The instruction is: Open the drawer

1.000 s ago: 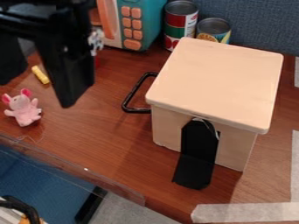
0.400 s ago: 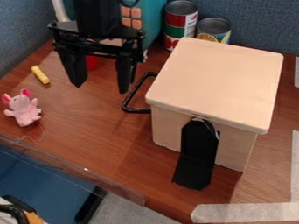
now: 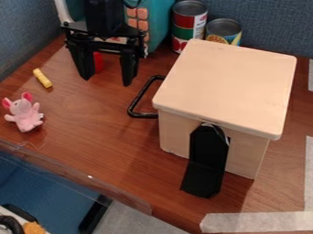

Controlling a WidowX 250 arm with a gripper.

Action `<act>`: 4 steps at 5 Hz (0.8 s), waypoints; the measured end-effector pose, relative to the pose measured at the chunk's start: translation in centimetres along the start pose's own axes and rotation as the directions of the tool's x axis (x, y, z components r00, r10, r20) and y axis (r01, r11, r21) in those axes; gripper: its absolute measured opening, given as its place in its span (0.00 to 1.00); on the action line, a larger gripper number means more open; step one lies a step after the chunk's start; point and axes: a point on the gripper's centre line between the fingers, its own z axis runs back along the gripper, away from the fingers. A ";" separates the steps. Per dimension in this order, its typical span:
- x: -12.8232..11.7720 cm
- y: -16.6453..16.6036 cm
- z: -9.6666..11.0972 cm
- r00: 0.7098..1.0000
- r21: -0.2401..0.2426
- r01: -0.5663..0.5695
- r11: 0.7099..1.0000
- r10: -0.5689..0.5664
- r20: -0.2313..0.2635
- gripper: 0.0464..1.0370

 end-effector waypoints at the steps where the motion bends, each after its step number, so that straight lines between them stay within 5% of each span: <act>1: 1.7 0.9 0.0 0.995 0.010 0.098 0.995 -0.098 0.015 0.96; 3: 3.4 0.9 -1.7 0.972 0.009 0.208 0.978 -0.208 0.109 0.96; 4: 4.1 1.1 -3.0 0.967 -0.052 0.227 0.973 -0.219 0.132 0.96</act>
